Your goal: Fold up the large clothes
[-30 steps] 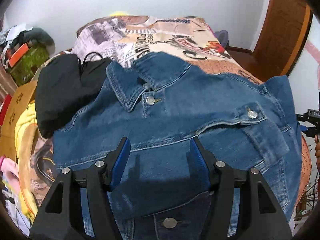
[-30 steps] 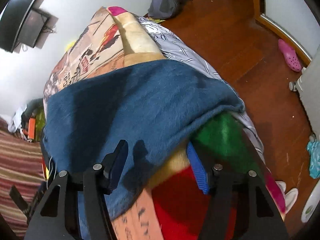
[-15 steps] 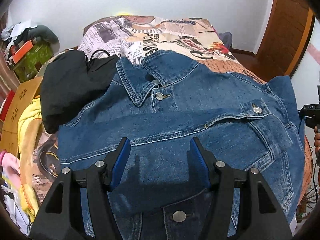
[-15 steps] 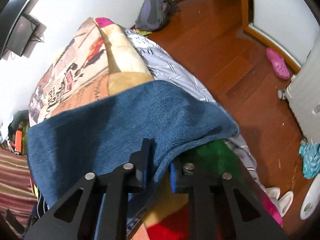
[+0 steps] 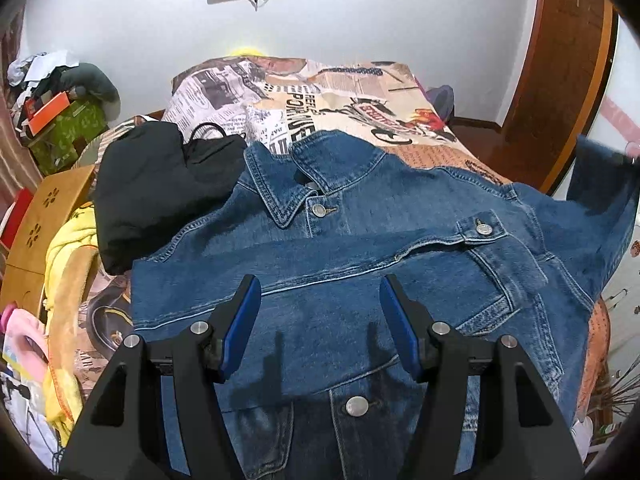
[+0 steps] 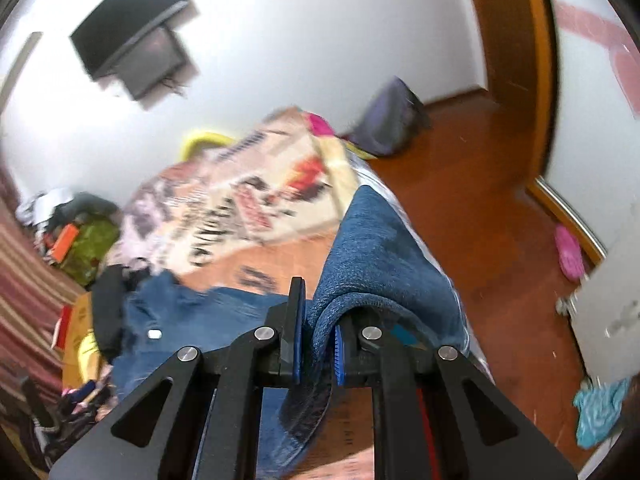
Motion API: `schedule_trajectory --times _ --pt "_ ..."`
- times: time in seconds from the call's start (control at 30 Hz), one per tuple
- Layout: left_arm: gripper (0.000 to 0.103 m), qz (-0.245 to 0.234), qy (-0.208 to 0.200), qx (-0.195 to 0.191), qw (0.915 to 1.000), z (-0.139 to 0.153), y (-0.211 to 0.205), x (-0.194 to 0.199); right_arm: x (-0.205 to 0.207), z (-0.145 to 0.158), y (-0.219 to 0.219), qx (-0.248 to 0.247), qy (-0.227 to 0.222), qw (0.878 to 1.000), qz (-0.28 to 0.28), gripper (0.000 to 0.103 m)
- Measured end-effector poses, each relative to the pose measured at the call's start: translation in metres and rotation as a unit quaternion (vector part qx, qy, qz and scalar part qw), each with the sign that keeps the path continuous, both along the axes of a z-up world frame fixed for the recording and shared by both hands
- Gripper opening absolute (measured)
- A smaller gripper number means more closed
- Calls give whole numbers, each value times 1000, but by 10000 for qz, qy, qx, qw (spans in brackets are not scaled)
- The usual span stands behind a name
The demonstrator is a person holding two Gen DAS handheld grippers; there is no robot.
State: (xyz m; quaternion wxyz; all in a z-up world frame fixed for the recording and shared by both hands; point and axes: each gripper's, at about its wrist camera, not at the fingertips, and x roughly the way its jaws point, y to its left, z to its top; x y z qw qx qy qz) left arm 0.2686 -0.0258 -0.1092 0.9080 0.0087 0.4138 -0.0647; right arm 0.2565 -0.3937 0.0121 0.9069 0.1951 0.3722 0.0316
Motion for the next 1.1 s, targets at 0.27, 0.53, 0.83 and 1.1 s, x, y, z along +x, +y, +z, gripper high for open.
schedule_trajectory --times 0.27,0.53,0.83,1.1 --pt "61 79 -217 -42 9997 12 21 -16 10 14 80 64 -319 9958 857 11" --pt "61 290 -222 -106 9993 10 48 -27 34 -39 156 118 398 9853 1660 11" --pt "61 481 -4 -224 9986 -5 65 -32 34 -90 186 -43 1198 9731 1968 14" --pt "61 311 -21 -96 9995 -2 46 -29 16 -81 163 30 1435 9689 2016 31"
